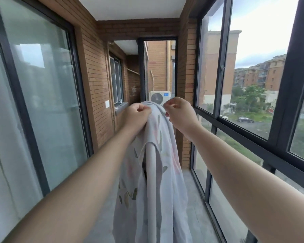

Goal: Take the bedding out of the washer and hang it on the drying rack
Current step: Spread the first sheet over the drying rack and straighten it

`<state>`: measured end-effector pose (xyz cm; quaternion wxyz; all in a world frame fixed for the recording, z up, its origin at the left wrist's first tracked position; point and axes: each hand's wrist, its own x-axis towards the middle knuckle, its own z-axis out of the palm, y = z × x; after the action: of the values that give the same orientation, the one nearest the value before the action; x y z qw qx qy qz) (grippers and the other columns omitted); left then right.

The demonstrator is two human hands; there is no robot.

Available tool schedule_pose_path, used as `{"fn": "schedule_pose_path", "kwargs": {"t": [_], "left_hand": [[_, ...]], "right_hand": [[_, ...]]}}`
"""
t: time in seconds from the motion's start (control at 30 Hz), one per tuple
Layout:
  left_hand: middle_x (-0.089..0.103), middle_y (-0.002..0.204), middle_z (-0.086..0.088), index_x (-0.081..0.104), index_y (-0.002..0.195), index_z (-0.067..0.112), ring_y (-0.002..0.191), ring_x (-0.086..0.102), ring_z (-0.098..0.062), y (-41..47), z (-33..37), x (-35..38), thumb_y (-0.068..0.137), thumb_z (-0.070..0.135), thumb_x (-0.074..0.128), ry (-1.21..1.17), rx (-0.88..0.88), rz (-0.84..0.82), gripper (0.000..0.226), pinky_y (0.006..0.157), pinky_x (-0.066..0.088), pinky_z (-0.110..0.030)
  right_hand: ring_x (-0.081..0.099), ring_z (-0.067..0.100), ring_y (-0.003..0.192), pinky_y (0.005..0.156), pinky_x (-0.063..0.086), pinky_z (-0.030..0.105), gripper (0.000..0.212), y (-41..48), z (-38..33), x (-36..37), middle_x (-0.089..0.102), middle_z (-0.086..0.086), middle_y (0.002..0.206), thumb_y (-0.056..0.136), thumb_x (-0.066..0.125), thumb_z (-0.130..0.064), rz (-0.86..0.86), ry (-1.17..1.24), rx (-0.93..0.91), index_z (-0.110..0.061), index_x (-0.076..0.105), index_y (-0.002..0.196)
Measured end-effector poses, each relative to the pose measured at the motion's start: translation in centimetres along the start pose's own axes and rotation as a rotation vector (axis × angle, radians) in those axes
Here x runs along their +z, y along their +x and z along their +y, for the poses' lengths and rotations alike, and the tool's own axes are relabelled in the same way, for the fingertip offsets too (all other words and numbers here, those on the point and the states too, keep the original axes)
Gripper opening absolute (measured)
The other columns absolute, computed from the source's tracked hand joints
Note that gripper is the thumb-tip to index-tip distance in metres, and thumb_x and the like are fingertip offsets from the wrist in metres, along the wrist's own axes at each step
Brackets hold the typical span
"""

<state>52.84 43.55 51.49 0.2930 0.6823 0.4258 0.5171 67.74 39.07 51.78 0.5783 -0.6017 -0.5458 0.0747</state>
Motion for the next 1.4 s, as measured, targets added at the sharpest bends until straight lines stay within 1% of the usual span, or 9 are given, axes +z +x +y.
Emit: {"fn": "schedule_pose_path", "kwargs": {"t": [0.2,0.33,0.53,0.7,0.8,0.93,1.1,1.27,1.4], "left_hand": [[0.065,0.117,0.007,0.067,0.12,0.024,0.11,0.06,-0.015,-0.3,2.3,-0.4,0.078,0.028,0.075,0.145,-0.053,-0.125,0.043,0.097,0.049,-0.033],[0.059,0.135,0.005,0.06,0.135,0.021,0.124,0.054,-0.017,-1.1,2.8,0.5,0.072,0.015,0.071,0.27,-0.084,-0.18,0.064,0.101,0.043,-0.028],[0.068,0.095,0.006,0.074,0.101,0.014,0.088,0.06,-0.01,-1.5,2.6,0.4,0.08,0.01,0.066,0.162,-0.093,-0.076,0.023,0.075,0.046,-0.026],[0.069,0.085,0.0,0.073,0.075,0.016,0.09,0.061,-0.021,-0.7,1.4,0.3,0.083,0.024,0.068,0.077,-0.059,-0.049,0.012,0.074,0.044,-0.033],[0.07,0.082,0.008,0.074,0.072,0.022,0.089,0.062,-0.013,0.3,-0.1,0.3,0.088,0.021,0.062,0.006,0.005,-0.069,0.02,0.078,0.046,-0.028],[0.075,0.088,0.01,0.075,0.079,0.026,0.092,0.069,-0.012,2.0,-2.6,-0.3,0.091,0.021,0.053,-0.111,0.073,-0.025,0.025,0.09,0.056,-0.035],[0.074,0.088,0.011,0.071,0.08,0.04,0.091,0.07,-0.018,5.2,-7.6,-1.9,0.076,0.036,0.055,-0.187,0.086,-0.114,0.017,0.089,0.057,-0.045],[0.069,0.104,0.005,0.069,0.108,0.022,0.097,0.063,-0.019,7.5,-9.8,-2.3,0.093,0.022,0.057,-0.105,0.094,-0.201,0.019,0.079,0.044,-0.027],[0.065,0.114,0.0,0.062,0.112,0.021,0.098,0.06,-0.023,9.7,-9.3,-1.5,0.094,0.023,0.055,-0.15,0.012,-0.25,0.019,0.078,0.044,-0.029]], "right_hand": [[0.06,0.03,0.072,0.061,0.044,0.035,0.029,3.3,3.4,1.5,0.07,0.012,0.084,0.093,0.047,-0.021,-0.049,-0.019,0.153,-0.001,0.067,0.101],[0.057,0.02,0.066,0.058,0.042,0.028,0.028,4.0,3.7,3.3,0.069,0.002,0.085,0.089,0.047,-0.025,-0.112,0.022,0.16,-0.011,0.068,0.102],[0.065,0.017,0.069,0.059,0.046,0.029,0.015,4.5,2.2,5.6,0.072,0.0,0.08,0.089,0.058,-0.032,-0.106,0.135,0.058,-0.02,0.063,0.094],[0.061,0.016,0.072,0.06,0.043,0.03,0.02,4.4,2.4,6.0,0.069,-0.001,0.082,0.09,0.06,-0.035,-0.11,0.152,0.087,-0.017,0.062,0.098],[0.064,0.018,0.078,0.067,0.049,0.032,0.017,3.9,1.7,5.1,0.071,-0.001,0.087,0.09,0.063,-0.034,-0.091,0.091,0.107,-0.019,0.066,0.097],[0.061,0.012,0.064,0.057,0.05,0.028,0.017,1.8,-1.0,2.8,0.07,0.001,0.082,0.096,0.06,-0.024,-0.174,-0.044,0.062,-0.012,0.072,0.099],[0.064,0.008,0.062,0.058,0.055,0.02,0.013,-2.7,-7.0,1.3,0.069,-0.005,0.079,0.099,0.06,-0.032,-0.345,-0.441,0.071,-0.024,0.067,0.093],[0.06,0.02,0.082,0.066,0.048,0.025,0.018,-4.9,-11.1,3.3,0.066,-0.001,0.091,0.1,0.053,-0.035,-0.375,-1.015,0.088,-0.024,0.066,0.096],[0.053,0.023,0.071,0.055,0.041,0.026,0.016,-4.3,-13.1,6.2,0.06,0.006,0.083,0.096,0.054,-0.023,-0.323,-1.223,0.242,-0.014,0.06,0.083]]}}
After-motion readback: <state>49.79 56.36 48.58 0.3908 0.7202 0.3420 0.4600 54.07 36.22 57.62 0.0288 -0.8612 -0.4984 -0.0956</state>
